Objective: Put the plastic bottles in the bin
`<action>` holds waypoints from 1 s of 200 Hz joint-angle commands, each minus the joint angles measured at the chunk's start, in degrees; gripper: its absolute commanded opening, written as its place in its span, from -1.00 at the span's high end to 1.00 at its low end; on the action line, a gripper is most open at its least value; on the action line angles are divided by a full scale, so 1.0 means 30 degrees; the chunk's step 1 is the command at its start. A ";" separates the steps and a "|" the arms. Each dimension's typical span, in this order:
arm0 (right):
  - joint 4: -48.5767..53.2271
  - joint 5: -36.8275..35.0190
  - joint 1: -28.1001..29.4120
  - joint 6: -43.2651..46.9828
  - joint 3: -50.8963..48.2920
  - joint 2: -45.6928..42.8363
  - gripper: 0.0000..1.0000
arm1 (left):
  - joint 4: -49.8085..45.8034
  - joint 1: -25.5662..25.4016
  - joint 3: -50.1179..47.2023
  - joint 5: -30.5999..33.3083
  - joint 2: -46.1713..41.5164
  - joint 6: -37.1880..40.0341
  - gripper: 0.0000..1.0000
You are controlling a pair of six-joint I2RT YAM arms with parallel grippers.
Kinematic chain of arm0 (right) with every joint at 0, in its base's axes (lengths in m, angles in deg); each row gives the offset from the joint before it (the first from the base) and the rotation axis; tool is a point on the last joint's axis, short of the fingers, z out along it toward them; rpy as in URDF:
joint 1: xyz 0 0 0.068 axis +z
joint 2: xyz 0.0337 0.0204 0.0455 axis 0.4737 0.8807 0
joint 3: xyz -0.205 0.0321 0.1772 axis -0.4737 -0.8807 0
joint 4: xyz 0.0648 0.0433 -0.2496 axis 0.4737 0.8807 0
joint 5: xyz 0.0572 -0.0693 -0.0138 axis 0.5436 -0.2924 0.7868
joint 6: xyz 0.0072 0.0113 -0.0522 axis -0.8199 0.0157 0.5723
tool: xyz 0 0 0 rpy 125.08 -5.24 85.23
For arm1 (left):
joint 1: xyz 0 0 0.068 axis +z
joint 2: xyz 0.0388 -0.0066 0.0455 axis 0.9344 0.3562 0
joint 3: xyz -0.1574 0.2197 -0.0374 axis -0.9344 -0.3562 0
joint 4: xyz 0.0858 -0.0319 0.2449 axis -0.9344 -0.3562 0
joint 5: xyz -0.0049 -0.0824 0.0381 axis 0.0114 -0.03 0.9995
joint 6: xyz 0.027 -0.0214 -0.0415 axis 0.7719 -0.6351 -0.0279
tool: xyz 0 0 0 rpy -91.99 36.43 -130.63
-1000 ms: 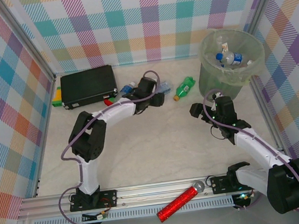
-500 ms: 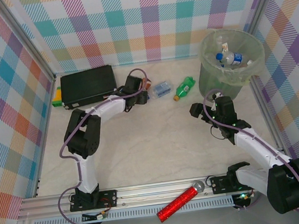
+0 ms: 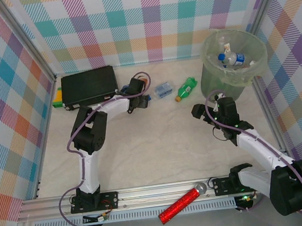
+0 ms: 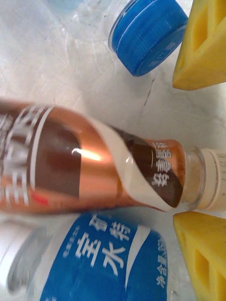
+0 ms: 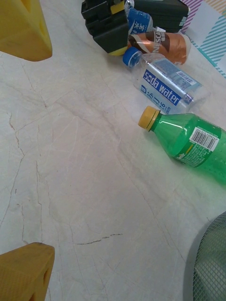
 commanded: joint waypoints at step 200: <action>-0.1706 0.1605 0.0078 0.0041 -0.0098 0.0437 -0.98 | 0.1907 -0.0338 -0.3949 -0.1456 -0.4835 -0.1540 0.54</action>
